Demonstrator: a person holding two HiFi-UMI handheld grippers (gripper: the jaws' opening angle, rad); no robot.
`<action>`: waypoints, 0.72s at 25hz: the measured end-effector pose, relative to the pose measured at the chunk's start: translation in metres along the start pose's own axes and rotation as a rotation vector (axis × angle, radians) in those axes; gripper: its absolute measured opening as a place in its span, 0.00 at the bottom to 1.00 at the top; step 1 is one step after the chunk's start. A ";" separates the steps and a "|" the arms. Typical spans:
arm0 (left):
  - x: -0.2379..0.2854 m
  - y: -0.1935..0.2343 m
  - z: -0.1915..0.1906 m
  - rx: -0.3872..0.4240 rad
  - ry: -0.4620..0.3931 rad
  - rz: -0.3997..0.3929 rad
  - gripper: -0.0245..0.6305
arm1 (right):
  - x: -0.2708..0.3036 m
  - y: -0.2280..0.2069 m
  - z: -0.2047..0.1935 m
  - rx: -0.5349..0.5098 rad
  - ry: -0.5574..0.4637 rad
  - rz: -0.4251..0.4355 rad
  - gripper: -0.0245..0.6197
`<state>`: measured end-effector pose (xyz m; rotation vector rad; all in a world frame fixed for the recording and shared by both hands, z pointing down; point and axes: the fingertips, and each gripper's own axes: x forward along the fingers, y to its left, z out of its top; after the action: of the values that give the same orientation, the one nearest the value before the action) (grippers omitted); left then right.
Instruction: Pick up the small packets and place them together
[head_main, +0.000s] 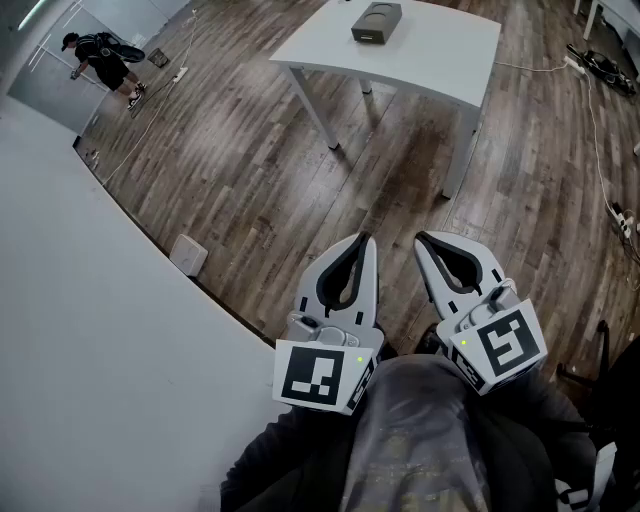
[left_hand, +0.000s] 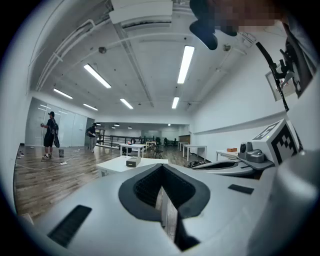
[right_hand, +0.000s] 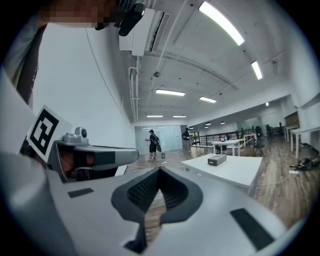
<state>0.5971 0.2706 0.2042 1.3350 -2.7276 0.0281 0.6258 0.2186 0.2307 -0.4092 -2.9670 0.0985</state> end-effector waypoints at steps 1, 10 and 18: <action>0.001 -0.001 0.000 -0.001 0.001 -0.001 0.04 | -0.001 -0.001 0.000 0.000 0.000 0.001 0.05; 0.017 -0.019 0.003 0.018 0.002 0.002 0.04 | -0.009 -0.024 0.004 0.020 -0.030 0.012 0.05; 0.025 -0.051 -0.019 0.044 0.076 0.000 0.04 | -0.030 -0.037 -0.011 0.073 -0.036 0.075 0.05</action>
<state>0.6233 0.2210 0.2244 1.3174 -2.6785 0.1375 0.6461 0.1756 0.2409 -0.5138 -2.9728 0.2239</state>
